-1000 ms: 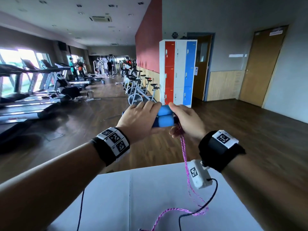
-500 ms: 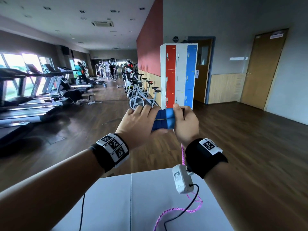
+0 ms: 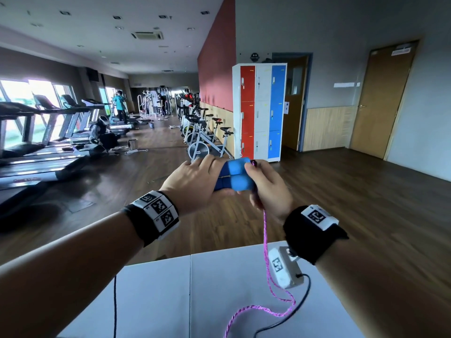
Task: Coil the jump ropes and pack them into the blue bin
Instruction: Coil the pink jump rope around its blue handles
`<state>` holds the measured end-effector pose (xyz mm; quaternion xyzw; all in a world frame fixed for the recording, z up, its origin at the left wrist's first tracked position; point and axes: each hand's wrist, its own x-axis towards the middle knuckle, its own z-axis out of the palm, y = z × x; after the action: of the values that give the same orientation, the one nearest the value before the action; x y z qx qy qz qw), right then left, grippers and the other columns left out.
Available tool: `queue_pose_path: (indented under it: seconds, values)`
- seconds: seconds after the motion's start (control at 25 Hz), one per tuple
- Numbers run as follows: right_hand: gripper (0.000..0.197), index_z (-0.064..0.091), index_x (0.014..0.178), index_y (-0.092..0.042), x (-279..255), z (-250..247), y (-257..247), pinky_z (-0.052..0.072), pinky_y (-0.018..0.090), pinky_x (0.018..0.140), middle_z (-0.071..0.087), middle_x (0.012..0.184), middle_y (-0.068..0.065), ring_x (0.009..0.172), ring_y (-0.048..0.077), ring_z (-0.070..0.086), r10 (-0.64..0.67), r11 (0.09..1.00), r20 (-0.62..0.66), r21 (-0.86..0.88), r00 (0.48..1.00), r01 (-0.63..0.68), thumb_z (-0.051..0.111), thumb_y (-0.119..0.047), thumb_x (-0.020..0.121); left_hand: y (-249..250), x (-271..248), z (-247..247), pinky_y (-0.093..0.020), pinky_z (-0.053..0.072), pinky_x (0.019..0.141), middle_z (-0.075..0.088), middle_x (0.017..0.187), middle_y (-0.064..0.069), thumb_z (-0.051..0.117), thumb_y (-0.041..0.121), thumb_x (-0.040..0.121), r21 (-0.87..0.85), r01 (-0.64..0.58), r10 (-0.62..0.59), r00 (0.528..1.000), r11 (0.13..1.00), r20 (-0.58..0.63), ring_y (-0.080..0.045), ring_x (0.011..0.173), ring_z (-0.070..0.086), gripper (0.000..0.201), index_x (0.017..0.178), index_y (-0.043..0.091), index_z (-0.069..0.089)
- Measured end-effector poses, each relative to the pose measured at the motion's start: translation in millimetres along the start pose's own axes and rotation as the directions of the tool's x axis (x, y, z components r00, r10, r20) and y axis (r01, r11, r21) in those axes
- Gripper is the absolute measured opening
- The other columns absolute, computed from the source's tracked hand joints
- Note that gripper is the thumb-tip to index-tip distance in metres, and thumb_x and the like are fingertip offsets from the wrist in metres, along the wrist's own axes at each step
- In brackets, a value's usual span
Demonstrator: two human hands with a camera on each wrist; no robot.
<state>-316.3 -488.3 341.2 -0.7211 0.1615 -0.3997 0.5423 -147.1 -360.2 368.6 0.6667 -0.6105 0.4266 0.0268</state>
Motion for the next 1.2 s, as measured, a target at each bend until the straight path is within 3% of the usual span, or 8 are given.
queue_pose_path:
  seconds: [0.12,0.2,0.36,0.56,0.8,0.92,1.0,1.2]
  values:
    - [0.007,0.071,0.096,-0.016,-2,-50,-1,0.037,0.026,0.043,0.065,0.064,0.009,0.046,0.018,0.048,0.092,0.938,0.3,-0.346,0.949,0.018,0.063,-0.017,0.097,-28,-11,-3,-0.044,0.059,0.065,0.06,0.111,-0.012,0.028,0.072,0.095,-0.031,-0.003,0.005,0.999,1.0,0.046,-0.031,0.082,0.067,0.078,0.132,0.007,0.05]
    - [0.015,0.075,0.086,-0.017,5,-79,-9,0.036,0.027,0.046,0.053,0.054,-0.003,0.045,0.013,0.044,0.099,0.855,0.256,-0.516,0.962,0.05,0.065,-0.016,0.097,-41,-18,-3,-0.041,0.058,0.065,0.058,0.11,-0.011,0.033,0.065,0.094,-0.053,-0.041,0.044,0.998,0.998,0.055,-0.03,0.08,0.066,0.071,0.132,0.007,0.051]
    - [0.022,0.071,0.086,-0.011,24,-96,-50,0.027,0.026,0.046,0.042,0.058,0.0,0.052,0.018,0.034,0.096,0.86,0.229,-0.509,0.969,0.035,0.061,-0.025,0.1,-37,-23,-2,-0.038,0.055,0.063,0.063,0.108,-0.009,0.037,0.055,0.09,-0.095,-0.087,0.093,0.994,0.992,0.055,-0.03,0.082,0.068,0.076,0.148,0.007,0.041]
    - [0.032,0.064,0.084,-0.004,38,-75,-100,0.029,0.026,0.044,0.041,0.057,-0.005,0.048,0.011,0.031,0.12,0.83,0.289,-0.554,0.95,0.064,0.057,-0.03,0.102,-23,-19,-3,-0.034,0.053,0.053,0.067,0.102,-0.008,0.062,0.042,0.085,-0.126,-0.184,0.169,0.978,0.975,-0.12,-0.031,0.079,0.07,0.081,0.155,0.014,0.034]
    - [0.028,0.072,0.079,-0.005,38,-7,-143,0.036,0.019,0.037,0.054,0.056,0.002,0.037,0.017,0.043,0.206,0.488,0.407,-0.831,0.89,0.267,0.059,-0.023,0.095,-3,-4,-4,-0.039,0.057,0.06,0.064,0.116,-0.004,0.029,0.057,0.089,-0.136,-0.194,0.21,0.971,0.972,0.115,-0.028,0.09,0.069,0.083,0.154,0.044,-0.02]
    - [0.027,0.071,0.07,-0.007,36,28,-146,0.043,0.024,0.048,0.055,0.045,0.001,0.037,0.022,0.049,0.237,0.387,0.402,-0.874,0.884,0.294,0.06,-0.023,0.088,1,4,-8,-0.033,0.053,0.053,0.068,0.105,-0.002,0.035,0.056,0.088,-0.068,-0.198,0.202,0.978,0.978,0.058,-0.026,0.079,0.07,0.075,0.156,0.029,0.021]
    - [0.026,0.069,0.07,-0.003,36,40,-144,0.044,0.029,0.051,0.055,0.049,0.007,0.04,0.026,0.051,0.223,0.387,0.414,-0.869,0.883,0.309,0.06,-0.021,0.085,0,5,-13,-0.028,0.045,0.048,0.07,0.089,0.001,0.042,0.055,0.086,-0.021,-0.2,0.201,0.98,0.98,0.01,-0.024,0.067,0.07,0.064,0.139,0.02,0.051]
    - [0.031,0.07,0.067,-0.01,42,21,-138,0.038,0.022,0.046,0.056,0.048,-0.005,0.043,0.018,0.046,0.14,0.52,0.453,-0.79,0.88,0.324,0.066,-0.031,0.089,-8,-5,-16,-0.032,0.05,0.05,0.069,0.101,-0.001,0.043,0.055,0.085,-0.086,-0.183,0.181,0.983,0.979,-0.022,-0.026,0.073,0.069,0.063,0.135,0.018,0.054]
